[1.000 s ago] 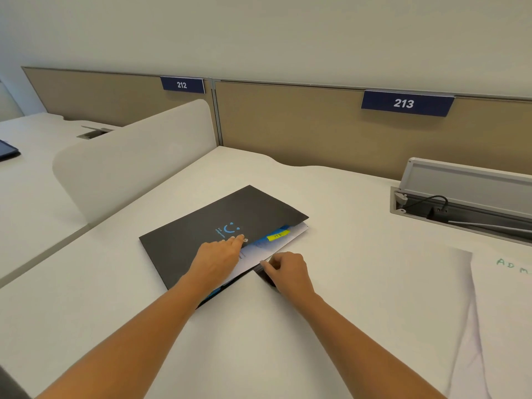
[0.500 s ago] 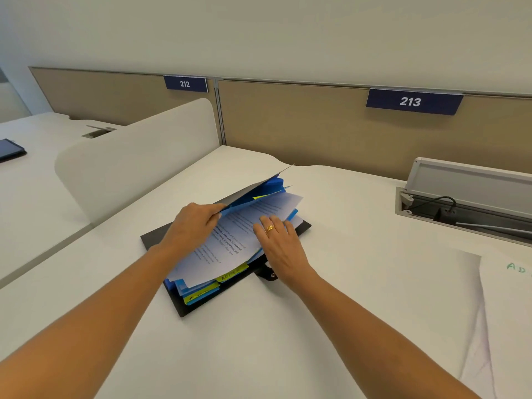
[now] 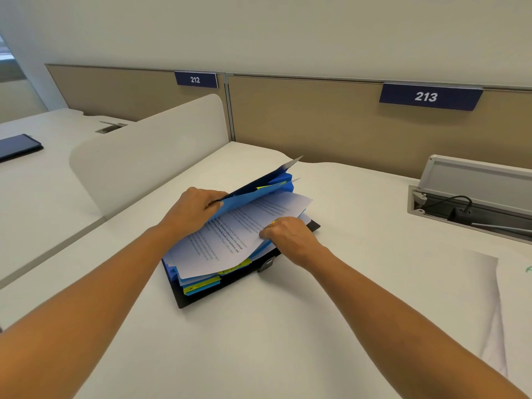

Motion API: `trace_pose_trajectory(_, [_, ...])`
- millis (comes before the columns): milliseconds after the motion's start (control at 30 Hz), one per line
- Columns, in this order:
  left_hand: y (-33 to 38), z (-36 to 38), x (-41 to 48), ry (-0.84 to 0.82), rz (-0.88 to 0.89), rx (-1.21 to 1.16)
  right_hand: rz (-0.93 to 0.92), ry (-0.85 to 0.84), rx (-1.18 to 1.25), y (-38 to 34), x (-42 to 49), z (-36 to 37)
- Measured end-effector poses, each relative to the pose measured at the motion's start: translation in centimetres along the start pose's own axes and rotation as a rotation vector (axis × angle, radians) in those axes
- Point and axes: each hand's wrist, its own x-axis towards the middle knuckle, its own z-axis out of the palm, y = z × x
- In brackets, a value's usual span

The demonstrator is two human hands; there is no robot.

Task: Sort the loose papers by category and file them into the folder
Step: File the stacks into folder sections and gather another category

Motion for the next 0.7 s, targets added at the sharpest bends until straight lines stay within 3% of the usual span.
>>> trace_pose_trajectory(267, [0.2,-0.6,-0.1,-0.015,-0.002,0.012,-0.077,-0.013,0.14,0.8,-0.7,-2.1])
trace_pose_trajectory(700, [0.5,-1.5,-0.2,-0.088,-0.024,0.034,-0.151,0.012,-0.094,-1.6,1.1,-1.8])
